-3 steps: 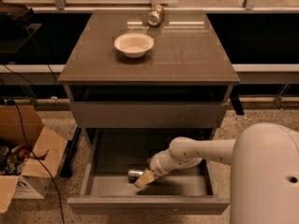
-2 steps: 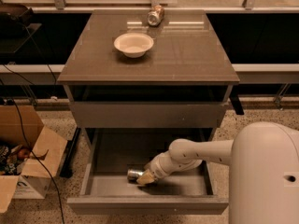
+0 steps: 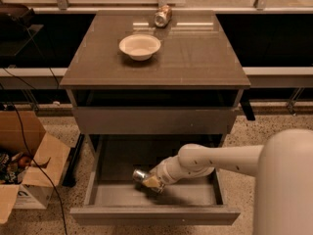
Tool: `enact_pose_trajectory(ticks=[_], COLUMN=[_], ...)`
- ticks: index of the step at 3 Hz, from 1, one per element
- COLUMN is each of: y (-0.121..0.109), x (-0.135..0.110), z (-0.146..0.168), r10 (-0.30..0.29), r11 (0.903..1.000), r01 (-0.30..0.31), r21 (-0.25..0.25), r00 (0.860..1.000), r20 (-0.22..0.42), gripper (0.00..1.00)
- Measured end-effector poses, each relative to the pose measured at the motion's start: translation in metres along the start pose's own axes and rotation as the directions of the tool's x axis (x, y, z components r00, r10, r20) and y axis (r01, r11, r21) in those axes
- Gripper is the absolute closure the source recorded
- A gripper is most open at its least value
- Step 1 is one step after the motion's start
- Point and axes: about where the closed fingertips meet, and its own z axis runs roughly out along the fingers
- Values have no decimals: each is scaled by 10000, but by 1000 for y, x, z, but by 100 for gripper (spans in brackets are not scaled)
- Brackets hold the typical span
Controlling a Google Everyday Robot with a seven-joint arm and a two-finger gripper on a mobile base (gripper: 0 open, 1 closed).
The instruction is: Pick redbull can from middle drawer and place on counter
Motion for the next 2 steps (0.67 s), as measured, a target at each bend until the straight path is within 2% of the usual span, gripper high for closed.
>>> enact_pose_trajectory(ticks=[1, 2], y=[-1, -3], x=[-52, -93], z=[-66, -131], r10=[-133, -740], r11=[9994, 9972], r01=[84, 703], r21=[321, 238], r00=[9877, 9660], r20=[1559, 2478], gripper=[100, 100])
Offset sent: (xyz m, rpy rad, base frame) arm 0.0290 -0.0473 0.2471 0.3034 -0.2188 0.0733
